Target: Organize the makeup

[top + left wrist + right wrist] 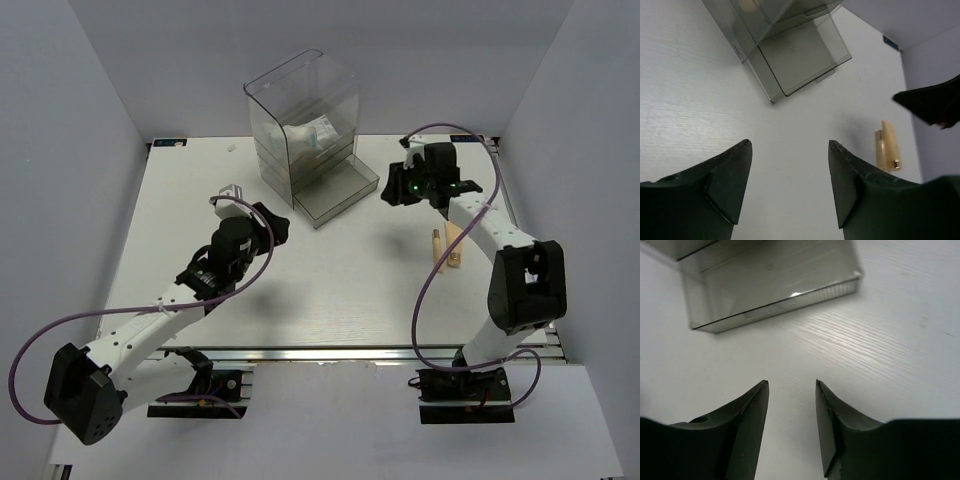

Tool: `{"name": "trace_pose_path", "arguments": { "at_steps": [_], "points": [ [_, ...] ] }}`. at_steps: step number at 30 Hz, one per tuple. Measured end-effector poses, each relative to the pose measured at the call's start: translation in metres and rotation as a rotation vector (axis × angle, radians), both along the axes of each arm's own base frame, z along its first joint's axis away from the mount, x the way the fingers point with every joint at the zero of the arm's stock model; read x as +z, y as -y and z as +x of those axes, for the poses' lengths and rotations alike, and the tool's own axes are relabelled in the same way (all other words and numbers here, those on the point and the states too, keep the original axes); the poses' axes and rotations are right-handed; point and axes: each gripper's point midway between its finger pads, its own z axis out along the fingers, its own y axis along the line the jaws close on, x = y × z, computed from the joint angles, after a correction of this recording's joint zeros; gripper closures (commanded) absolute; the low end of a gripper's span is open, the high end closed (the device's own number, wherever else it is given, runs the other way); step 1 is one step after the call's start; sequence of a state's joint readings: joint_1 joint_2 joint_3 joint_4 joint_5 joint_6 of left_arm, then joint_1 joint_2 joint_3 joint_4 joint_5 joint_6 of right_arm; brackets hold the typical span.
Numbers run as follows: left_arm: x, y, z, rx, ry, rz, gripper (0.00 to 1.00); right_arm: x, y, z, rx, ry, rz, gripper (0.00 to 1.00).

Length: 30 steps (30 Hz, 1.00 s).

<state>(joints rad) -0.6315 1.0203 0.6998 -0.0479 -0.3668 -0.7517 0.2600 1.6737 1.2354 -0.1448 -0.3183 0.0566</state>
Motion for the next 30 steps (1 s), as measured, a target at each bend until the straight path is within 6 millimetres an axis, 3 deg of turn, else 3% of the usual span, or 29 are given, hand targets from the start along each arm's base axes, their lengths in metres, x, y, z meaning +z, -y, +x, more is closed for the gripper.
{"name": "trace_pose_path", "arguments": {
  "at_steps": [3,8,10,16,25,30],
  "points": [
    [-0.008,0.002,0.006,-0.024,-0.02,0.004,0.14,0.006,0.042,0.01,-0.108,0.022,-0.103,0.53],
    [-0.025,0.008,0.008,-0.077,-0.068,0.016,0.07,-0.022,0.12,0.001,-0.269,-0.078,-0.299,0.47],
    [-0.029,0.013,0.008,-0.105,-0.079,0.012,0.07,-0.032,0.136,-0.009,-0.288,-0.119,-0.365,0.46],
    [-0.029,0.025,0.005,-0.169,-0.083,-0.01,0.07,-0.054,0.153,-0.028,-0.27,-0.182,-0.471,0.44],
    [-0.026,0.029,0.004,-0.185,-0.076,-0.033,0.07,-0.106,0.16,-0.042,-0.227,-0.312,-0.528,0.49],
    [-0.028,0.027,0.001,-0.181,-0.079,-0.042,0.07,-0.123,0.16,-0.045,-0.215,-0.358,-0.535,0.51]
  ]
}}
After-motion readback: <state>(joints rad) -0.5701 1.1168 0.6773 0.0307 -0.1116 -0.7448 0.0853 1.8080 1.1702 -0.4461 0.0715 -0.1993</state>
